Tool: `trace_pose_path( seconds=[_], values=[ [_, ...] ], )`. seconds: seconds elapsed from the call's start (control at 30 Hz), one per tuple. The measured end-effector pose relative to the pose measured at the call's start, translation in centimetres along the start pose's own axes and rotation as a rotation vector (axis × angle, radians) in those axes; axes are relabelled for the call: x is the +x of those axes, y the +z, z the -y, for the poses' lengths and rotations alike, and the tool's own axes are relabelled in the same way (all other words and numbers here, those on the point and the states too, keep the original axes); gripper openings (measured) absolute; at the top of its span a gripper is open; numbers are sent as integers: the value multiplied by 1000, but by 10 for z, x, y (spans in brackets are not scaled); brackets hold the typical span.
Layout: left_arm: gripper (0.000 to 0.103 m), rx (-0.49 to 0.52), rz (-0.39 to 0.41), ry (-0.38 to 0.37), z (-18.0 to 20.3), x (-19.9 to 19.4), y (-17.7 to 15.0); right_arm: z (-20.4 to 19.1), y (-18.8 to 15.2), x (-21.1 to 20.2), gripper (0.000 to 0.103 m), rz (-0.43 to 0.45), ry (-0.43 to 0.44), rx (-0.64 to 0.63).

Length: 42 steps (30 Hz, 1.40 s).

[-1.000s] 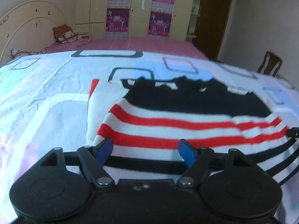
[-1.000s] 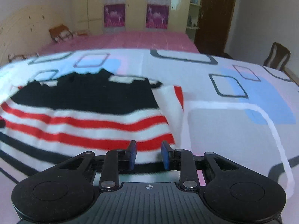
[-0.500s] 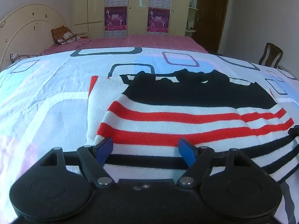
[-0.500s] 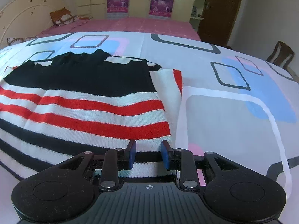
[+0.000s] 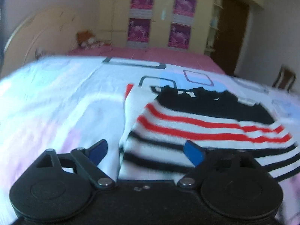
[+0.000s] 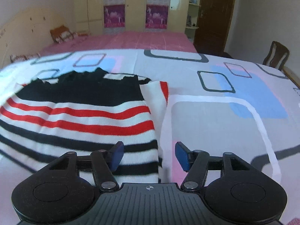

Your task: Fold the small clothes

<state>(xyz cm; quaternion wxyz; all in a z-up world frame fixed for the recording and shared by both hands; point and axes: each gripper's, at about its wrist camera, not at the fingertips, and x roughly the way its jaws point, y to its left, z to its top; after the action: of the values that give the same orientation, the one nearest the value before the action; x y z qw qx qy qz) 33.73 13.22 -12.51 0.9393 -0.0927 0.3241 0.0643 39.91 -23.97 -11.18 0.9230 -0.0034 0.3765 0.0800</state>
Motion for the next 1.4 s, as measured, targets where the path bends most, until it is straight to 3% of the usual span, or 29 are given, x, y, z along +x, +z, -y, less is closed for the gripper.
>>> trace_pose_path(
  seconds=[0.03, 0.1, 0.23, 0.57, 0.67, 0.8, 1.03, 1.1, 1.17, 1.2, 1.27, 1.33, 1.4],
  values=[
    [71, -55, -14, -13, -7, -5, -6, 2, -3, -5, 57, 11, 15, 17],
    [63, -173, -53, -50, -18, -11, -18, 3, -8, -12, 25, 11, 63, 57],
    [58, -412, -88, -132, -33, -10, -38, -10, -15, -15, 11, -6, 146, 99],
    [57, -638, -22, -206, -52, 39, -28, -62, 4, 7, 10, -44, 214, 113],
    [54, -661, -9, -212, -54, 56, -19, -80, 20, 24, 10, -59, 233, 113],
    [41, -666, -3, -211, -57, 76, -8, -103, 41, 47, 10, -71, 244, 101],
    [23, -700, -11, -249, -63, 80, -3, -129, 55, 79, 10, -98, 239, 86],
    [22, -731, 49, -312, -65, 66, -2, -131, 56, 80, 10, -95, 242, 97],
    [22, -689, 80, -315, -62, 58, -2, -133, 57, 78, 10, -69, 267, 93],
    [22, -678, 61, -293, -62, 62, -5, -135, 56, 79, 10, -61, 282, 84],
    [22, -704, -27, -239, -66, 78, -12, -142, 49, 97, 9, -137, 241, 35],
    [22, -754, -20, -269, -72, 79, -16, -145, 46, 99, 7, -121, 228, 4],
    [22, -719, -10, -264, -66, 75, -11, -144, 47, 96, 7, -125, 226, -4]
  ],
)
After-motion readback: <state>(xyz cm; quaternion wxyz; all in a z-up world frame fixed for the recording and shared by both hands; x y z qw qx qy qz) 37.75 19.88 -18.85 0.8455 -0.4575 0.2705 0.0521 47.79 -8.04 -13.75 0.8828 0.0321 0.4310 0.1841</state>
